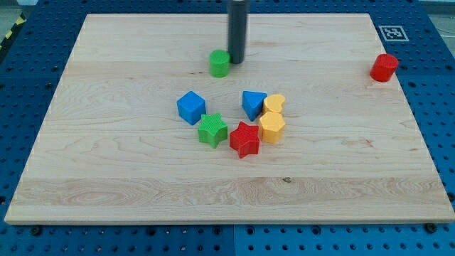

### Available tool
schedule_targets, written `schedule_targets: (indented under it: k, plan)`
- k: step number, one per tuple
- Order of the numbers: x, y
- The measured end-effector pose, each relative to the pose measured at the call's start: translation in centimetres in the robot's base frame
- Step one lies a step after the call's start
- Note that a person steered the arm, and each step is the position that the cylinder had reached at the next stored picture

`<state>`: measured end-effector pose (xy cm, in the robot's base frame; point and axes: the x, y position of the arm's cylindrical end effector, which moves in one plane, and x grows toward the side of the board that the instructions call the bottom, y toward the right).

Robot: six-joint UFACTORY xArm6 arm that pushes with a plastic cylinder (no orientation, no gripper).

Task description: Place the green circle on top of the blue cube

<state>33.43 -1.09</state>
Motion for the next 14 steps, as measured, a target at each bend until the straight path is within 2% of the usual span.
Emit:
schedule_targets:
  k: [2,4,7,10,11,13,14]
  plan:
    - [0.2,-1.0]
    - [4.3,-1.5]
    - [-0.4,-2.8]
    - [4.2,-3.7]
    - [4.2,-3.7]
    - [3.1,-2.5]
    - [-1.9,-0.7]
